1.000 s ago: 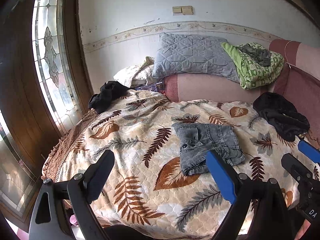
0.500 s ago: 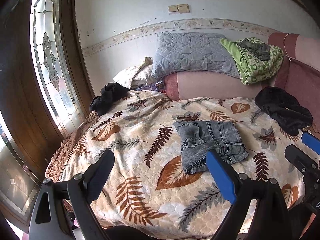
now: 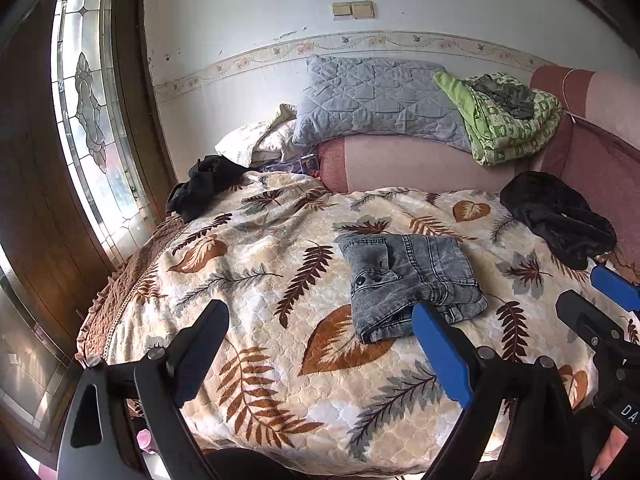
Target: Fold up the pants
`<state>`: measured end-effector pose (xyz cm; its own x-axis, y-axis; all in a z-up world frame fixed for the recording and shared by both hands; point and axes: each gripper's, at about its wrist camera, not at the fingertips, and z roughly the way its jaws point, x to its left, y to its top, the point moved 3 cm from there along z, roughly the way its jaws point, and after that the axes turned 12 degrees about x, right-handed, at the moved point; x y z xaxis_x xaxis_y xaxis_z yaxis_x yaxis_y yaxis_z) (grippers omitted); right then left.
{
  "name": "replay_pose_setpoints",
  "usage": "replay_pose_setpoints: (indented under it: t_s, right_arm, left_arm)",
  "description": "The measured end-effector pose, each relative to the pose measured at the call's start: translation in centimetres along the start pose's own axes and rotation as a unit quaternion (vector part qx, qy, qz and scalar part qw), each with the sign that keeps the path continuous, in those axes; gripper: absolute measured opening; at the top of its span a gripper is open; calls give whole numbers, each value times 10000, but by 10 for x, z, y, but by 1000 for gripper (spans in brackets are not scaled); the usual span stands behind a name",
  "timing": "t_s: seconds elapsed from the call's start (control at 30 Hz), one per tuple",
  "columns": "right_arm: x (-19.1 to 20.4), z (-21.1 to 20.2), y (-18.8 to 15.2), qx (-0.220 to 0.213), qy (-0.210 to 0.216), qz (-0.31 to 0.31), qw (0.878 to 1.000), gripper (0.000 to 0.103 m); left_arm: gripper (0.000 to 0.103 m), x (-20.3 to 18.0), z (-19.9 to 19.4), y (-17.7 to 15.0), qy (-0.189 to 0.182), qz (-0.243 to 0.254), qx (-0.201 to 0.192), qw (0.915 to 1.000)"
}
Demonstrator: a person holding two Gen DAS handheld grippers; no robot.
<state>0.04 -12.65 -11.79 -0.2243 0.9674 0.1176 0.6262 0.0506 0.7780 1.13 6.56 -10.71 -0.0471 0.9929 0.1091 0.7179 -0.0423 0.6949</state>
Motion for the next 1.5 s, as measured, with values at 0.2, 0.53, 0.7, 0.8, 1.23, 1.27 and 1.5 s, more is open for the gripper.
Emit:
replay_pose_setpoints:
  t_s: [0.2,0.53,0.7,0.8,1.23,1.27,1.5]
  right_arm:
    - [1,3,1,20,10,-18,10000,72]
    - [3,4,3,-10,5,-62,10000,72]
    - [3,3,3,-29,5,-74,10000,72]
    - [3,2,3,-31,7,-73,10000,72]
    - [5,-1,3,-71,5,-79,9999,72]
    - [6,-2,3,-71,8,-81,9999,72]
    - [8,-2,3,-73,-10,-104,9999,72]
  left_arm:
    - [93,-1,-1,1,-29,44,-41,10000]
    - [93,-1,-1,3,-41,28,-40,10000]
    - [93,-1,-1,4,-83,36,-23,10000]
    - [93,-1,-3,4,-116,37,-21,9999]
    - [93,-1,-8,3,-185,58,-39,9998]
    - [93,-1,-8,3,-190,55,-39,9998]
    - [93,-1,-10,2,-238,36,-44,9997]
